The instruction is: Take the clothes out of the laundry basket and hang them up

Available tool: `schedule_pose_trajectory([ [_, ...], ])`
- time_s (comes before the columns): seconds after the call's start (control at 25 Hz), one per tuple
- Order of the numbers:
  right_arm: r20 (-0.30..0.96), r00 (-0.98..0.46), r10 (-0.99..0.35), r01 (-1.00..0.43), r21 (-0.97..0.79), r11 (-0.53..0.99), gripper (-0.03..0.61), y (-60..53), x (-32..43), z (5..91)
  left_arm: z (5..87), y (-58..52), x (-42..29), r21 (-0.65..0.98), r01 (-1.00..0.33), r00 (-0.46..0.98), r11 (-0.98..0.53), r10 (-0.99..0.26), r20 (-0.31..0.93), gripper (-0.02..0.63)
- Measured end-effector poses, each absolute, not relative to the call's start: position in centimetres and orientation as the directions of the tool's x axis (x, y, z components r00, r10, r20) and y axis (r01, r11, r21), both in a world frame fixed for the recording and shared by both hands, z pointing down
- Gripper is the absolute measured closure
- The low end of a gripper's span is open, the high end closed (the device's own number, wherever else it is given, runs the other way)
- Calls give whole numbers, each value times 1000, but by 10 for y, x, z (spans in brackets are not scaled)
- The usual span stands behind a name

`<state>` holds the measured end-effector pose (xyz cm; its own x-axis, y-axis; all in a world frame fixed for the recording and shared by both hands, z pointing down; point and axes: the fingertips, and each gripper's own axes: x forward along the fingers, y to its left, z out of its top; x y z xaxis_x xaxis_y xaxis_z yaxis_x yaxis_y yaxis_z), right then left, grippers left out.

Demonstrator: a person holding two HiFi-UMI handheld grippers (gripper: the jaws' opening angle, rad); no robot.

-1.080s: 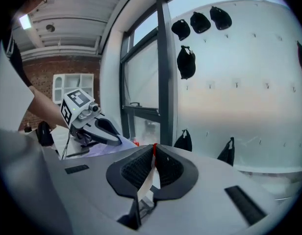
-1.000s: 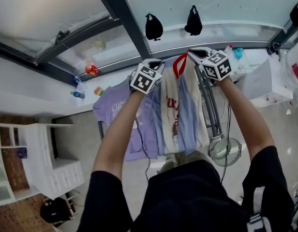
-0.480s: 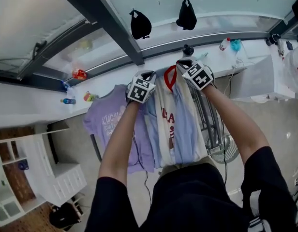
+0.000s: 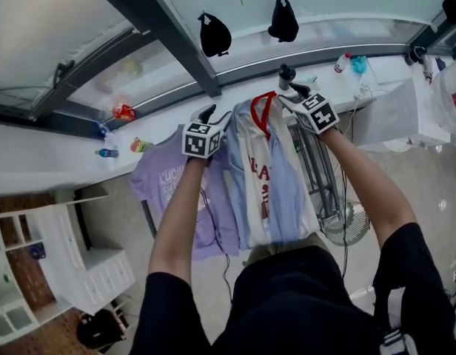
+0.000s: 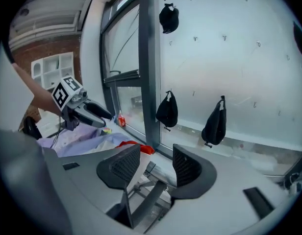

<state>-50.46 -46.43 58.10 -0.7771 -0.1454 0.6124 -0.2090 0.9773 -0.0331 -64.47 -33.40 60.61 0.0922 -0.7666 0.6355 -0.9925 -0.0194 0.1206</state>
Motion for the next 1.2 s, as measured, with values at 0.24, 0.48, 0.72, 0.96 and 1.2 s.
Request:
schedule_pose_trajectory([
  [0.24, 485, -852, -196, -273, -92, 958, 402, -434, -470, 516, 539, -291, -628, 194, -980, 66, 34, -871, 486, 414],
  [0.48, 378, -911, -165, -237, -150, 960, 457, -342, -426, 446, 467, -214, -577, 237, -971, 81, -6, -947, 311, 530],
  [0.72, 266, -954, -138, -204, -237, 950, 577, -209, -368, 403, 429, -98, -498, 295, -955, 97, -18, -962, 255, 603],
  [0.96, 219, -939, -267, -316, -230, 921, 578, -116, -297, 389, 404, 23, -443, 261, -961, -36, 88, -980, 198, 606],
  [1.2, 186, -906, -381, -414, -190, 891, 578, -69, -239, 377, 400, 115, -429, 232, -949, -175, 213, -969, 176, 609],
])
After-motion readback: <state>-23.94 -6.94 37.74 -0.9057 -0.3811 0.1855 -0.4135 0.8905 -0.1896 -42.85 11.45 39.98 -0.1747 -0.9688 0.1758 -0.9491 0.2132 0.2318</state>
